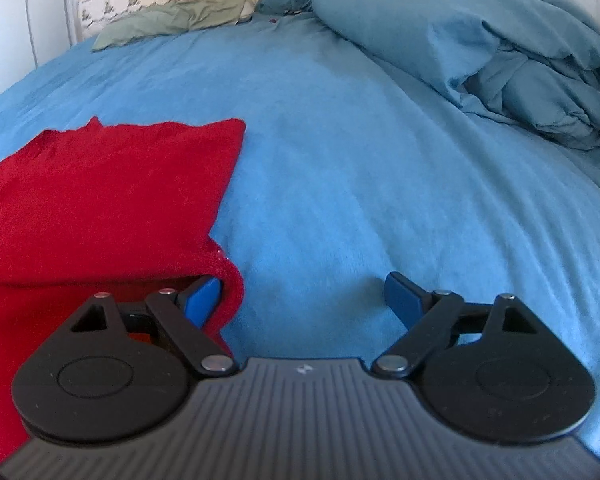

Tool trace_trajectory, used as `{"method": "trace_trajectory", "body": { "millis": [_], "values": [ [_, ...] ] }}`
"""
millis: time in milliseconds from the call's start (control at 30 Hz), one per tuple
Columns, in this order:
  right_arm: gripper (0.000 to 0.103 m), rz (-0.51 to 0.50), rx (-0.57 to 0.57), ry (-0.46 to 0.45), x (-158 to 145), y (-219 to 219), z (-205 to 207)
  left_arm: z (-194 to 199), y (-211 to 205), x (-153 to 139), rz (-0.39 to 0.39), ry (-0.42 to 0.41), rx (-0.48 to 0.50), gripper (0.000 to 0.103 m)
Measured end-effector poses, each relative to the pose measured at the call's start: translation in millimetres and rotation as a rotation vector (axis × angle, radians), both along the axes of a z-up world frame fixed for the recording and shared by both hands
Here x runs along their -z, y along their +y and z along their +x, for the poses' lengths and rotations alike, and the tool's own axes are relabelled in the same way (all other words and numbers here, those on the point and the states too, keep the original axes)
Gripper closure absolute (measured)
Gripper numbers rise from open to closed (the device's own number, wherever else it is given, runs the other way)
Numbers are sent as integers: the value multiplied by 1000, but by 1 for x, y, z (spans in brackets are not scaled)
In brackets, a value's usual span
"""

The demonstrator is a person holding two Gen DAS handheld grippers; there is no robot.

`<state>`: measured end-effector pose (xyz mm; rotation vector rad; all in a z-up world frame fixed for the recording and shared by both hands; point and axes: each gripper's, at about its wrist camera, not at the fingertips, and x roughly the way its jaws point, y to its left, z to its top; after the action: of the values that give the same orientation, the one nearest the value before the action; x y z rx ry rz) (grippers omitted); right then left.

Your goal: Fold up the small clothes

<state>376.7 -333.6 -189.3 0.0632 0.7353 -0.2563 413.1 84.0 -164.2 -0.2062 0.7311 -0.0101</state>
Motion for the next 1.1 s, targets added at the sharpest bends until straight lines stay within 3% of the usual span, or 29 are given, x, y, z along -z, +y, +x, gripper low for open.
{"method": "trace_trajectory", "body": {
  "millis": [100,167,233,367,467,533,667,767,867,1033,1100],
  "values": [
    [1,-33,-24,19,-14,7,-6,-16,3,-14,107,-8,-35,84],
    [0,-20,-68,-42,-31,15,-12,-24,0,-24,131,-49,-39,51],
    [0,45,-144,-96,-40,29,-11,-25,-9,-32,129,-91,-16,41],
    [0,86,-274,-125,-28,70,5,-9,-34,-29,87,-91,60,35],
    [0,57,-265,-84,-2,79,15,2,-51,-16,77,-92,105,33],
    [0,110,-248,-89,7,68,12,8,-53,-8,78,-78,118,33],
    [0,115,-261,-64,-9,64,8,13,-45,13,58,-15,113,33],
    [0,96,-318,-142,-31,71,19,6,-43,15,39,-29,114,33],
    [0,95,-345,-185,-33,75,57,7,-44,16,42,-19,105,33],
    [0,92,-196,-117,-4,56,115,11,-51,17,83,-13,123,33],
    [0,134,-143,-113,3,38,124,10,-49,20,75,-16,126,33]
  ]
}}
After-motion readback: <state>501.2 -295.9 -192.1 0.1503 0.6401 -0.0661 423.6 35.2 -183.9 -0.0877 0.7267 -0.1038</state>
